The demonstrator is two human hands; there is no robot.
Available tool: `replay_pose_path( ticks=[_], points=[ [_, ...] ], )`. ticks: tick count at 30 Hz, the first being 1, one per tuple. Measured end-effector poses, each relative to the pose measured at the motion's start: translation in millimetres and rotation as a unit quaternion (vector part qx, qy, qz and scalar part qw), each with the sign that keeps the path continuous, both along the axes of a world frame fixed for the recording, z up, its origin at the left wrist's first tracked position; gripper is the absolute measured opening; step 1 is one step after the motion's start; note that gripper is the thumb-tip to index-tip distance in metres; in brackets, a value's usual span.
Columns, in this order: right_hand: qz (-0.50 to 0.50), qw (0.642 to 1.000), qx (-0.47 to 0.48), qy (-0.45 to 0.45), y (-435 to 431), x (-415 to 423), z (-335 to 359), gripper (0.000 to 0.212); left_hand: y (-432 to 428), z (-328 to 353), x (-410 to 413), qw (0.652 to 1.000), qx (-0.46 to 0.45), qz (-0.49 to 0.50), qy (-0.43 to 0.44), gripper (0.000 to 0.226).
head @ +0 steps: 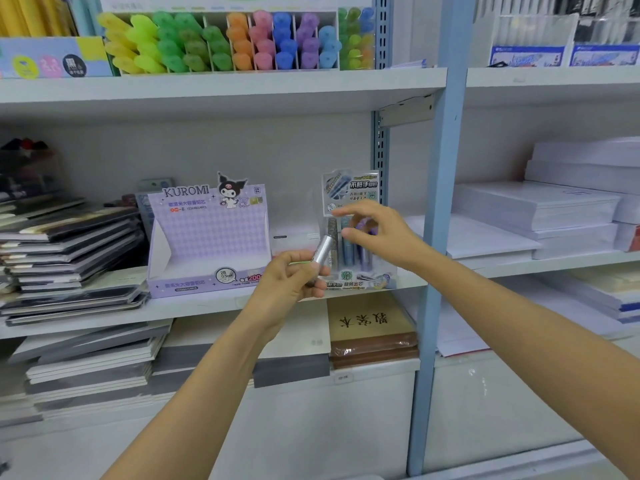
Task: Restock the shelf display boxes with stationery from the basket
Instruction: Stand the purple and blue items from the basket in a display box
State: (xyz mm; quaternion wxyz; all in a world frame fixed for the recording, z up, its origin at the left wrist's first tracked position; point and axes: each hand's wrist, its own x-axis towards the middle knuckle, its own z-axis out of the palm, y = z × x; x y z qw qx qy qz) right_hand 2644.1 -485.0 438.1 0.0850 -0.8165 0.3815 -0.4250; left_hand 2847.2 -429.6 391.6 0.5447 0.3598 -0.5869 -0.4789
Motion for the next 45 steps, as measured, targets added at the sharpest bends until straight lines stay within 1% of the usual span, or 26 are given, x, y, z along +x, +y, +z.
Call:
replay_pose_path(
  ticks=[1,2,4,5,6,8,10,11,13,16,19,21,22,23,25,26,28,29,30,32,33,34,35,38,42,45],
  points=[
    [0.056,0.998,0.030,-0.026,6.4,-0.5,0.8,0.036,0.9,1.8,-0.7,1.000,-0.003,-0.007,-0.008,0.027],
    [0.091,0.994,0.045,-0.025,11.9,-0.7,0.7,0.039,1.7,3.3,-1.5,1.000,-0.008,-0.013,-0.016,0.025],
    [0.106,0.994,0.033,0.017,17.0,0.0,-2.6,0.034,3.5,5.7,-4.2,0.999,-0.019,-0.017,-0.021,0.023],
    [0.104,0.994,0.025,0.022,18.2,0.5,-4.5,0.028,4.7,6.9,-5.9,1.000,-0.021,-0.017,-0.013,0.023],
    [0.106,0.994,0.030,0.002,19.5,0.4,-5.8,0.023,6.3,8.5,-7.7,1.000,-0.022,-0.019,0.006,0.025],
    [0.123,0.987,0.066,-0.076,21.7,-1.6,-8.5,0.018,8.9,11.0,-10.5,0.997,-0.026,-0.035,0.062,0.029],
    [0.138,0.974,0.103,-0.149,25.6,-3.1,-11.6,0.015,10.7,12.4,-12.6,0.995,-0.047,-0.035,0.078,0.034],
    [0.142,0.968,0.117,-0.172,28.1,-2.7,-13.2,0.014,11.4,12.6,-14.5,0.996,-0.062,-0.025,0.063,0.033],
    [0.154,0.959,0.143,-0.189,33.0,-1.0,-16.4,0.013,11.0,12.2,-19.3,0.995,-0.094,0.004,0.029,0.021],
    [0.170,0.957,0.174,-0.156,40.1,-0.5,-18.8,0.012,11.5,11.9,-25.5,0.990,-0.129,0.057,-0.001,0.012],
    [0.120,0.976,0.128,-0.127,44.6,-3.1,-15.2,0.015,12.7,10.0,-29.9,0.985,-0.153,0.072,-0.046,0.014],
    [0.093,0.981,0.095,-0.142,45.7,-4.9,-11.7,0.025,13.0,10.1,-33.9,0.976,-0.178,0.072,-0.100,0.014],
    [0.091,0.983,0.084,-0.133,46.3,-6.0,-9.3,0.031,12.7,11.1,-36.1,0.969,-0.193,0.075,-0.134,0.013],
    [0.091,0.987,0.071,-0.108,46.9,-7.2,-7.1,0.033,12.1,12.4,-38.4,0.960,-0.208,0.080,-0.172,0.011],
    [0.100,0.992,0.055,-0.061,47.7,-9.7,-3.0,0.027,9.6,14.5,-43.3,0.940,-0.232,0.093,-0.231,0.010],
    [0.106,0.991,0.058,-0.062,47.5,-11.7,-1.0,0.023,8.5,15.6,-45.5,0.934,-0.239,0.102,-0.246,0.009],
    [0.111,0.986,0.063,-0.111,45.6,-17.2,2.4,0.019,7.2,14.1,-48.8,0.917,-0.253,0.124,-0.281,0.011],
    [0.099,0.983,0.053,-0.147,43.4,-21.2,3.4,0.018,6.7,11.0,-49.6,0.896,-0.272,0.138,-0.322,0.018],
    [0.076,0.980,0.037,-0.183,40.5,-26.3,3.8,0.018,6.0,6.3,-50.0,0.864,-0.299,0.150,-0.377,0.026],
    [0.023,0.969,0.007,-0.246,32.6,-37.5,2.2,0.016,5.6,-7.9,-50.6,0.782,-0.357,0.160,-0.486,0.038],
    [0.000,0.964,-0.002,-0.265,28.1,-42.5,-0.2,0.015,5.2,-16.6,-50.7,0.749,-0.370,0.158,-0.526,0.044],
    [-0.023,0.963,-0.006,-0.270,23.4,-46.2,-4.1,0.015,4.3,-25.3,-50.4,0.727,-0.372,0.157,-0.555,0.050],
    [-0.045,0.964,-0.006,-0.261,19.2,-48.5,-9.3,0.014,2.7,-33.2,-49.6,0.713,-0.367,0.158,-0.576,0.055],
    [-0.089,0.970,0.010,-0.224,7.2,-49.3,-26.8,0.013,-3.5,-46.7,-48.5,0.688,-0.361,0.164,-0.608,0.063],
    [-0.103,0.977,0.011,-0.188,-6.8,-42.6,-35.9,0.015,-7.8,-51.1,-48.7,0.680,-0.354,0.170,-0.620,0.066],
    [-0.112,0.985,0.000,-0.130,-15.4,-41.7,-34.5,0.016,-9.8,-54.3,-47.6,0.671,-0.352,0.165,-0.631,0.069]
  ],
)
